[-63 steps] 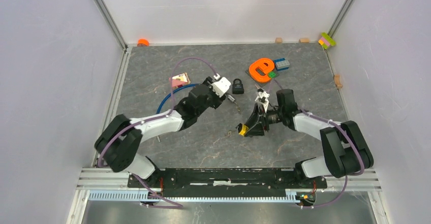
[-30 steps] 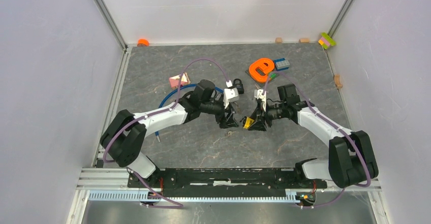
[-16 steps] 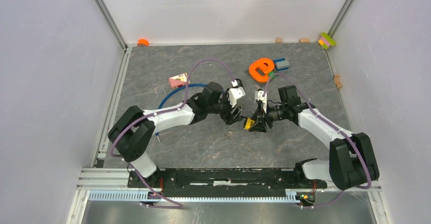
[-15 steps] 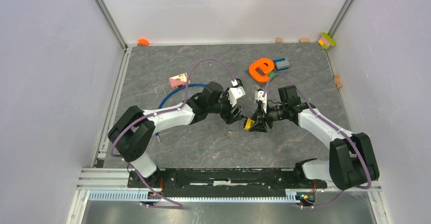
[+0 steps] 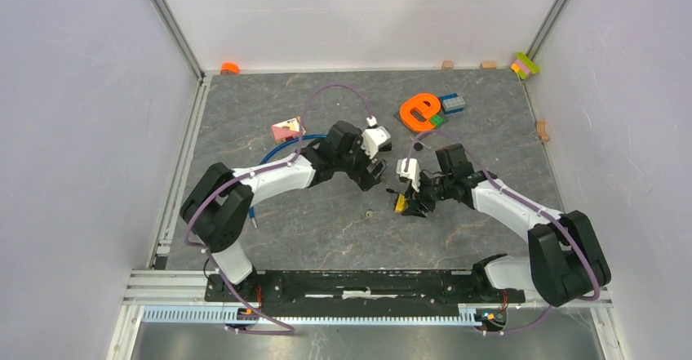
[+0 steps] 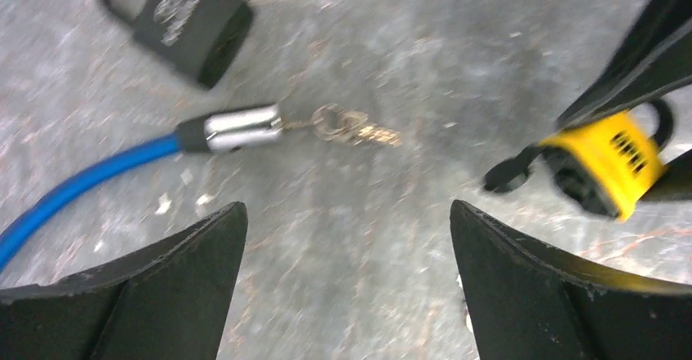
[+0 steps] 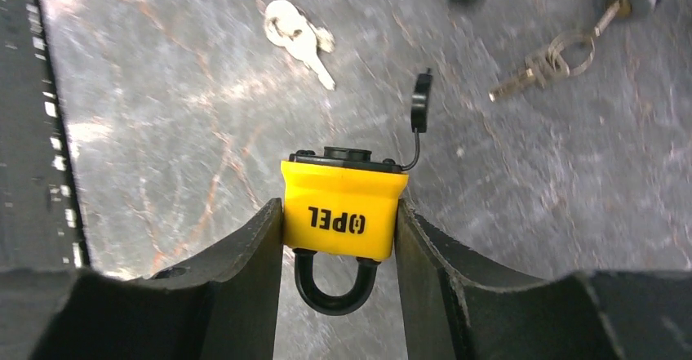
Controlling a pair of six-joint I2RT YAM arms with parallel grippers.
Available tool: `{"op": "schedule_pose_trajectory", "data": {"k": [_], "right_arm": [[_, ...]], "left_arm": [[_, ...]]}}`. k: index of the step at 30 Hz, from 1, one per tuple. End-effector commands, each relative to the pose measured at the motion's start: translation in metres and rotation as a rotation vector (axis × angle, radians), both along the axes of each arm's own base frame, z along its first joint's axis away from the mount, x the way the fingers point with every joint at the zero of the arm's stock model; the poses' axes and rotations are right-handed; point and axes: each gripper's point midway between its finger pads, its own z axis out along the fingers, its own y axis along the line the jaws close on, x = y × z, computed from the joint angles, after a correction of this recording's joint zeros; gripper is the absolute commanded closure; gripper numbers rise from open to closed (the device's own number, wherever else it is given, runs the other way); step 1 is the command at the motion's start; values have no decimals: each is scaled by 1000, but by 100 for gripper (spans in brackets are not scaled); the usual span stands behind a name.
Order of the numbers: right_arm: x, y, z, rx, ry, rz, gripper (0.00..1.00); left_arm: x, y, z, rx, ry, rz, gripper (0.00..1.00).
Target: Unlock with the key
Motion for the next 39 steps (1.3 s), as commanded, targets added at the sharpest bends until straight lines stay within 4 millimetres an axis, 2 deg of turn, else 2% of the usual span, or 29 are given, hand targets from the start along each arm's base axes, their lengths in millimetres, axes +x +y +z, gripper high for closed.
{"op": "schedule_pose_trajectory", "data": {"k": [1, 5, 9, 12, 14, 16, 17, 20, 24, 28, 35, 39], "right_arm": [[31, -12, -6, -88, -115, -94, 97], [39, -15, -17, -128, -125, -97, 94], [45, -20, -32, -181, -112, -87, 87], [46, -23, -40, -209, -103, -86, 78], [47, -25, -40, -218, -102, -92, 64], [49, -26, -34, -214, -114, -100, 42], [50, -25, -28, -204, -125, -107, 35], [54, -24, -7, -160, -159, -128, 25], [54, -24, 19, -90, -182, -162, 21], [48, -25, 31, -42, -188, -177, 21], [41, -25, 32, -19, -185, -176, 21], [37, -25, 27, -18, -158, -169, 22]], "left_arm": [[11, 48, 17, 25, -2, 55, 0], [-4, 80, 17, 59, 10, 29, 0], [-35, 80, 9, 58, 49, -110, 0], [-50, 76, -7, 98, 87, -180, 0], [-60, 71, -17, 117, 104, -215, 0], [-68, 61, -23, 121, 112, -244, 0], [-70, 56, -26, 116, 121, -245, 0], [-74, 38, -31, 87, 134, -248, 7], [-76, 21, -41, 84, 138, -257, 15], [-79, 10, -50, 110, 149, -266, 21], [-80, -2, -55, 136, 117, -258, 31], [-79, 1, -59, 167, 94, -249, 38]]}}
